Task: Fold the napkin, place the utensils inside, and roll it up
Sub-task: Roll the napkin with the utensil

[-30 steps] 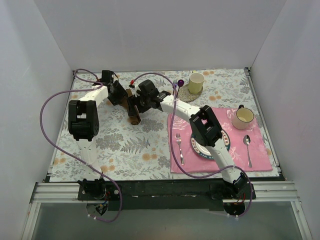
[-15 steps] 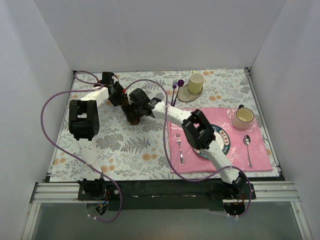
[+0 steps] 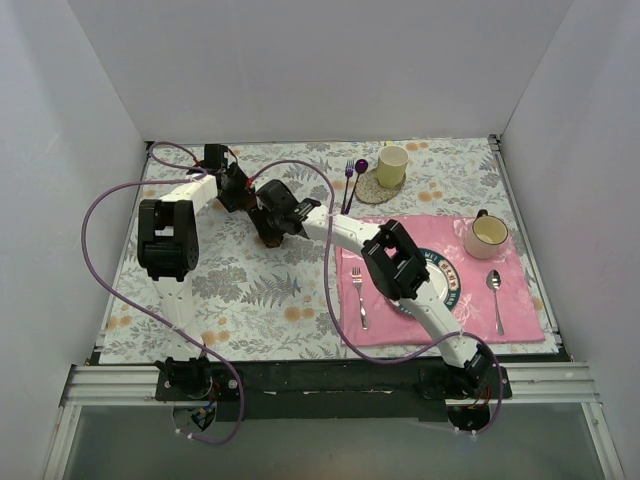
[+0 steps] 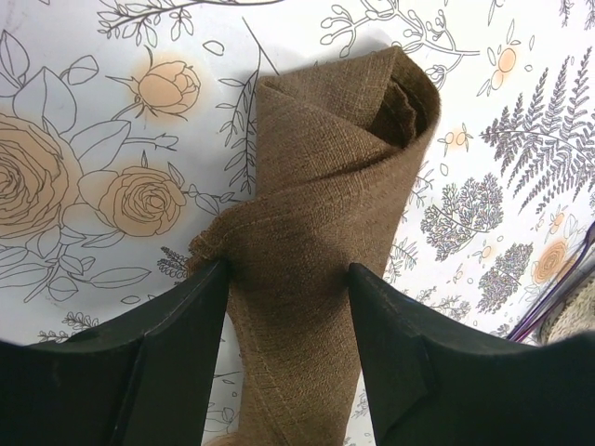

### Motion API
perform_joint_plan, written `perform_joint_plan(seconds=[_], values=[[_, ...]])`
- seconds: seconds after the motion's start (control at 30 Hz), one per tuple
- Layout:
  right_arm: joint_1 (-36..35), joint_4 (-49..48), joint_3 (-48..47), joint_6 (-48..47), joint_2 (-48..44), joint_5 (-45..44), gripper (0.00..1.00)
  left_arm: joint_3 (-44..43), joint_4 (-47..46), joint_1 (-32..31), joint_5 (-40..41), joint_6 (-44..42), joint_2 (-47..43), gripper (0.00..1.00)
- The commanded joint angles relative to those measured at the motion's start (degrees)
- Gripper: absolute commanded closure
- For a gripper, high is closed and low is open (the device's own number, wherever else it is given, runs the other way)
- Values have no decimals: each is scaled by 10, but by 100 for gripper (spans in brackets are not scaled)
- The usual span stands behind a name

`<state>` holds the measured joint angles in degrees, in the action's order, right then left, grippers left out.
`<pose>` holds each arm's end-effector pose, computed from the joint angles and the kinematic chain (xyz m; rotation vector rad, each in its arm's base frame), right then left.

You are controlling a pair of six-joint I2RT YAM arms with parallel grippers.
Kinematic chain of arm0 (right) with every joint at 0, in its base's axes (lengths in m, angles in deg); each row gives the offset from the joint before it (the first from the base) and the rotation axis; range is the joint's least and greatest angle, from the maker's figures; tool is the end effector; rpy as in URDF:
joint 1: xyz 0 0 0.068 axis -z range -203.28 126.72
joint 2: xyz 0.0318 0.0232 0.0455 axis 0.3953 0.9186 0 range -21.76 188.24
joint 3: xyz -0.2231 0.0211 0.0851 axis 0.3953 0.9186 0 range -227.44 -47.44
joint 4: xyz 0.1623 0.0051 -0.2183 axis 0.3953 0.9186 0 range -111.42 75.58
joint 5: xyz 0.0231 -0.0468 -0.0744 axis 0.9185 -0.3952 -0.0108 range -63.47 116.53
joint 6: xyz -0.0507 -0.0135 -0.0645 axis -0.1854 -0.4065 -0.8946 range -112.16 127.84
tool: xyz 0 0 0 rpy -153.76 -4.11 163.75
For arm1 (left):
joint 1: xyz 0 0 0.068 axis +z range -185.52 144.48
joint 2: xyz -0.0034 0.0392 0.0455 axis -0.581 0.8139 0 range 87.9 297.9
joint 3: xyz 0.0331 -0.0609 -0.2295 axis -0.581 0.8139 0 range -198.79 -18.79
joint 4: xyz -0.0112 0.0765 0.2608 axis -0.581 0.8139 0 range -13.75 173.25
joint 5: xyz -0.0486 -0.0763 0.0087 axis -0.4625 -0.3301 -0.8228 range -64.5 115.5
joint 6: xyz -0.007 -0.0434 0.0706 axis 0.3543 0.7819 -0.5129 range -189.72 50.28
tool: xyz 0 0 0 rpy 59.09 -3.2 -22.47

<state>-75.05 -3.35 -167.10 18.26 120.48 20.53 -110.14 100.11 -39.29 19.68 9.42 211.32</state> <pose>0.3600 0.4447 0.1159 -0.7654 2.1860 0.4454 0.4759 -0.0387 0.0988 -1.6098 2.1526 -0.6477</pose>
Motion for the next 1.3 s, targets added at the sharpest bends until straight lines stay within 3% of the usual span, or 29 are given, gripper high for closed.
perform_joint_plan(seconds=[0.0, 0.3, 0.43, 0.7, 0.8, 0.93, 1.1, 1.27], values=[[23, -29, 37, 52, -15, 56, 44, 9, 1, -2, -5, 2, -6, 46], [66, -151, 132, 184, -42, 235, 55, 11, -14, -2, -30, 19, 15, 47], [73, -197, 150, 231, -40, 285, 58, 18, -32, -3, -45, 37, 16, 51], [88, -312, 207, 344, -40, 360, 62, 17, -47, -3, -60, 48, 9, 48], [91, -319, 211, 348, -42, 363, 62, 9, -47, -3, -69, 46, 11, 50], [94, -292, 192, 332, -32, 374, 60, -10, -16, -3, -67, 33, 23, 61], [94, -248, 180, 290, -31, 366, 53, -6, -4, -3, -36, 11, 1, 49], [93, -192, 149, 249, -36, 339, 42, -40, 25, -3, -25, -11, -8, 44]])
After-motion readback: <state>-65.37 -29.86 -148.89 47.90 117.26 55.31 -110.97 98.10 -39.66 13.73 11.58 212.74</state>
